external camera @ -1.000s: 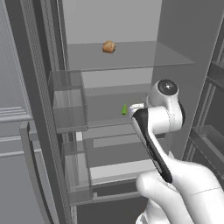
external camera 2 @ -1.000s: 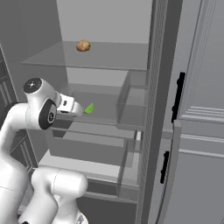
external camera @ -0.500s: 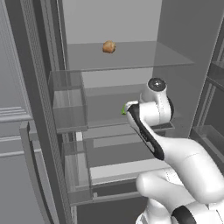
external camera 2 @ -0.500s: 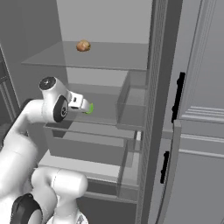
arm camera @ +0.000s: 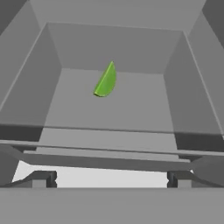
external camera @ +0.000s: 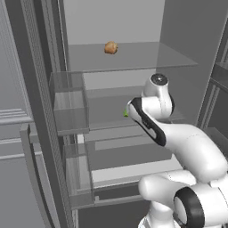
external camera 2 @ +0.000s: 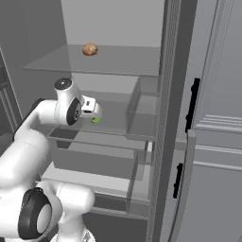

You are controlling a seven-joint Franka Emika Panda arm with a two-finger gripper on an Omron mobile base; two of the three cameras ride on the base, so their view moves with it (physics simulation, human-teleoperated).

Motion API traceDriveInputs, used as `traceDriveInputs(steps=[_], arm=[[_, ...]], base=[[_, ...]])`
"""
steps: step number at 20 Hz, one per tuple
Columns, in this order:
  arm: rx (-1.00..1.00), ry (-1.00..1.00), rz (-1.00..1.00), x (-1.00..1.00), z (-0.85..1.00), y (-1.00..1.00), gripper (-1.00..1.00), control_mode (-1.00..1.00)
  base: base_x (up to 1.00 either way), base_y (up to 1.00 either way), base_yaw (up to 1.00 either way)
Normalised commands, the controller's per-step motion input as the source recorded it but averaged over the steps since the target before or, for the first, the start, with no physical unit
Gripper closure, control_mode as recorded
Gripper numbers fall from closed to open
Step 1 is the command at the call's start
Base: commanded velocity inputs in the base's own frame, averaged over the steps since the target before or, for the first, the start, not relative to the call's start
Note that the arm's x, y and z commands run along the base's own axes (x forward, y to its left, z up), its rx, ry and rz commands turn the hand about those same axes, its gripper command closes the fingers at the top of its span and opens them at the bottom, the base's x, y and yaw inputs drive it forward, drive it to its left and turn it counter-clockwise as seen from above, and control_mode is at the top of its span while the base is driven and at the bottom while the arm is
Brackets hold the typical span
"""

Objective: Grab a lemon wedge from the fridge and one ice cube from the ice bowl, and put them in the glass of lemonade.

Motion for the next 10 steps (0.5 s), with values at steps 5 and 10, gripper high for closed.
traceDriveInputs(steps=[5, 10], arm=[[0.0, 0.04, 0.0, 0.4, -0.32, 0.0, -1.0, -1.0], [0.0, 0.14, 0.0, 0.54, -0.22, 0.02, -1.0, -1.0]], base=[[0.0, 0.0, 0.0], [0.0, 0.0, 0.0]])
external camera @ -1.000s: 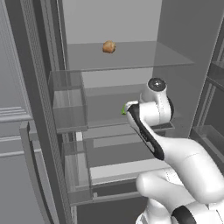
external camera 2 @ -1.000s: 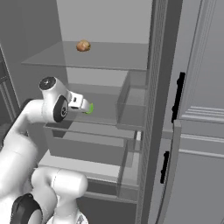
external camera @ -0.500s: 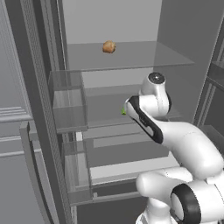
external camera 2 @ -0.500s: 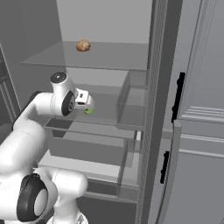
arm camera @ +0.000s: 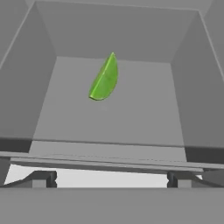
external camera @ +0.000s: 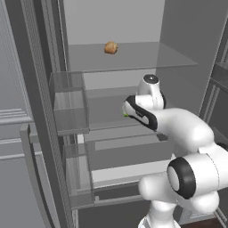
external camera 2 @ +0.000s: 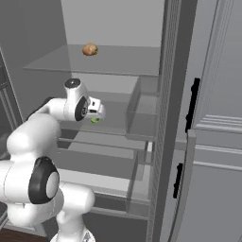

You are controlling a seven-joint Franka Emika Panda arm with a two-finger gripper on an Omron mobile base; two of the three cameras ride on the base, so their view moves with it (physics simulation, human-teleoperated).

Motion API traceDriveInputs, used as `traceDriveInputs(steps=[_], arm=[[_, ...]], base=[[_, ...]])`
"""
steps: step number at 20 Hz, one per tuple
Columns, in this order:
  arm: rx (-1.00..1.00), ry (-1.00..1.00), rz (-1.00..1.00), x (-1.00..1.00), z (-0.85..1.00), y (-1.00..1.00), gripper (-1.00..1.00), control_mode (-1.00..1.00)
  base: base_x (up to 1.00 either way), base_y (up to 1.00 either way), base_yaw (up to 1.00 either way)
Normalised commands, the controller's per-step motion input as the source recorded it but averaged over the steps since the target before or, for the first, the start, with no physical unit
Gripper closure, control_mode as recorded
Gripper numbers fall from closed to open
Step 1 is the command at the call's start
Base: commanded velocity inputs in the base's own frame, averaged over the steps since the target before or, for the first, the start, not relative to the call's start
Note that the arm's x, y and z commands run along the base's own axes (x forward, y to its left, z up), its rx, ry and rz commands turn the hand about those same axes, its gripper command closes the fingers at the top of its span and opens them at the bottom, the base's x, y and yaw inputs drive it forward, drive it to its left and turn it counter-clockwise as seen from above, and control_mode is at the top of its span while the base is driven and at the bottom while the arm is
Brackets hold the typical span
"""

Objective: Grab a lemon wedge from the fridge and one ice cube from the ice bowl, and put them in the glass of lemonade.

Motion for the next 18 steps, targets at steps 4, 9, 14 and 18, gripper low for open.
traceDriveInputs(steps=[4, 9, 14, 18], arm=[[0.0, 0.19, 0.0, 0.39, -0.02, 0.02, -1.0, -1.0], [0.0, 0.15, 0.0, 0.25, -0.08, 0.1, -1.0, -1.0], [0.0, 0.0, -0.02, 0.18, -0.37, 0.11, -1.0, -1.0], [0.01, 0.0, -0.04, 0.27, -0.47, 0.0, -1.0, -1.0]], base=[[0.0, 0.0, 0.0], [0.0, 0.0, 0.0], [0.0, 0.0, 0.0], [0.0, 0.0, 0.0]])
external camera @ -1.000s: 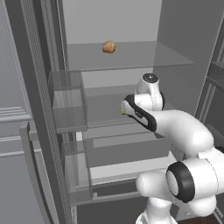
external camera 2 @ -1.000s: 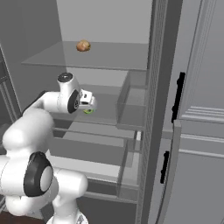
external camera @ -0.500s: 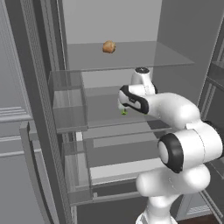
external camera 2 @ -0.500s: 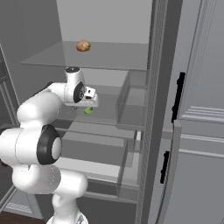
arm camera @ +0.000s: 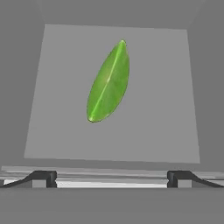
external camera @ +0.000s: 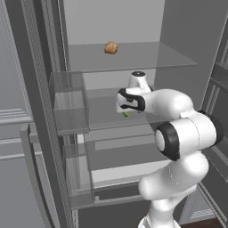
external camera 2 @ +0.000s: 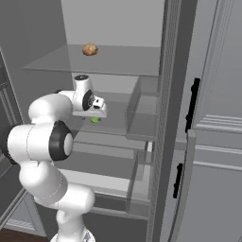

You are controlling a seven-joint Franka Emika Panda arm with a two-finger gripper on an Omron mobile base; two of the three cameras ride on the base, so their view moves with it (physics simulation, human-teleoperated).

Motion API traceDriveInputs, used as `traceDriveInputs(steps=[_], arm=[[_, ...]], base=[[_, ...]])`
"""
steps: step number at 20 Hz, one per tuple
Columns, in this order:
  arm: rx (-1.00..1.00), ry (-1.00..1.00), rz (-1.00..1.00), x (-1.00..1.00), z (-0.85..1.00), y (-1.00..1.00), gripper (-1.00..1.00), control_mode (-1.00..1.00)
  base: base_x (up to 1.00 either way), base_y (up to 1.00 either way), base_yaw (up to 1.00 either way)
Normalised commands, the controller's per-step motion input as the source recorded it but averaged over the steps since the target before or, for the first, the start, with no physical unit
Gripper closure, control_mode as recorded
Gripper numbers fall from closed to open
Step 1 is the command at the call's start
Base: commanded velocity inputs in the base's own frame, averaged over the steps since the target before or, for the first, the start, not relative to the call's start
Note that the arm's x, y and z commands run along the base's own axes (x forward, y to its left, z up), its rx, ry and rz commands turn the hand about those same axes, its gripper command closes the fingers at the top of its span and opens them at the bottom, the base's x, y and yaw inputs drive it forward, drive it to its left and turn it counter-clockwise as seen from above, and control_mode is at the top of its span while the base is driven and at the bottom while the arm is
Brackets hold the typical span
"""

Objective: Grab a lemon wedge from the fridge and one ice cube from the ice bowl, and put them in the glass of lemonade.

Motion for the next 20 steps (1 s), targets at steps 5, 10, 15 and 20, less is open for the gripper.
traceDriveInputs(steps=[5, 10, 15, 20], arm=[[0.01, 0.0, -0.05, 0.21, -0.24, 0.0, -1.0, -1.0], [0.0, -0.01, -0.02, 0.45, -0.05, 0.0, -1.0, -1.0], [0.0, 0.0, 0.0, 0.55, -0.01, 0.0, -1.0, -1.0], [0.0, 0.0, 0.0, 0.41, -0.19, 0.0, -1.0, -1.0]], base=[[0.0, 0.0, 0.0], [0.0, 0.0, 0.0], [0.0, 0.0, 0.0], [0.0, 0.0, 0.0]])
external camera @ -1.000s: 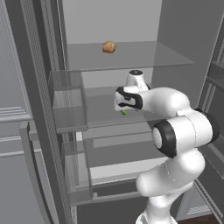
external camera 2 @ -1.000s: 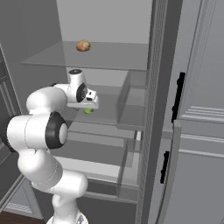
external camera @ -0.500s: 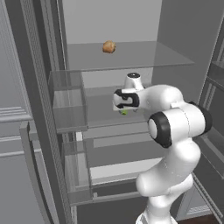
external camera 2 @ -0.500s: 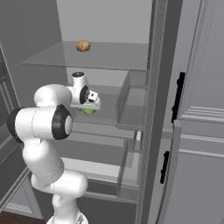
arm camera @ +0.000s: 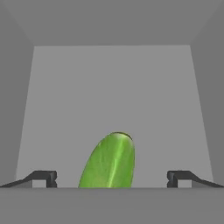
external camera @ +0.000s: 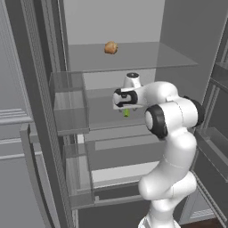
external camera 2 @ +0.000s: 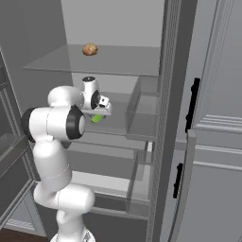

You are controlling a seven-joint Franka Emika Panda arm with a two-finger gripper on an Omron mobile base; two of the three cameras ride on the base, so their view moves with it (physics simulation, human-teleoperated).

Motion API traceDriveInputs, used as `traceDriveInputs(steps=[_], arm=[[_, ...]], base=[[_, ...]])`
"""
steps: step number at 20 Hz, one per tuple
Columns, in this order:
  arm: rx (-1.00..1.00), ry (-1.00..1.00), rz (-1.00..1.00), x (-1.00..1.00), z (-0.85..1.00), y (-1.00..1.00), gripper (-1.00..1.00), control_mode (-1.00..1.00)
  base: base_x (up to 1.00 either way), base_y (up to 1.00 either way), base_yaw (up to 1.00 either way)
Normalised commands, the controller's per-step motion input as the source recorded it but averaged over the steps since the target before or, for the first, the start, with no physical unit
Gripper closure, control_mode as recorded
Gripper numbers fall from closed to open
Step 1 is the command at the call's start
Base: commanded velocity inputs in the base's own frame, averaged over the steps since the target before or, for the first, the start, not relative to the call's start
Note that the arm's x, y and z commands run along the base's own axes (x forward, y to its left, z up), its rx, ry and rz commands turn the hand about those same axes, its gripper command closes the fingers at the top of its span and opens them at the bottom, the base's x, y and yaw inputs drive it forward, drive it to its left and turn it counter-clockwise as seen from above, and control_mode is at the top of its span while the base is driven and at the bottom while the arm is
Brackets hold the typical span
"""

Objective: Grab a lemon wedge from the fridge and one ice cube from the ice bowl, and put them in the glass of lemonade.

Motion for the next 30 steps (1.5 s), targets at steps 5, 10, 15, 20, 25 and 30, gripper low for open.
traceDriveInputs(steps=[5, 10, 15, 20, 25, 30], arm=[[0.0, 0.0, 0.0, 0.16, -0.34, 0.0, -1.0, -1.0], [0.0, -0.01, -0.09, -0.02, 0.0, 0.0, -1.0, -1.0], [0.0, -0.04, -0.19, -0.03, 0.0, -0.02, -1.0, -1.0], [0.01, -0.08, -0.17, -0.04, 0.05, 0.0, -1.0, -1.0], [0.01, -0.01, -0.02, -0.21, 0.0, 0.0, -1.0, -1.0], [0.0, -0.01, 0.0, -0.1, -0.01, 0.0, -1.0, -1.0]], base=[[0.0, 0.0, 0.0], [0.0, 0.0, 0.0], [0.0, 0.0, 0.0], [0.0, 0.0, 0.0], [0.0, 0.0, 0.0], [0.0, 0.0, 0.0]])
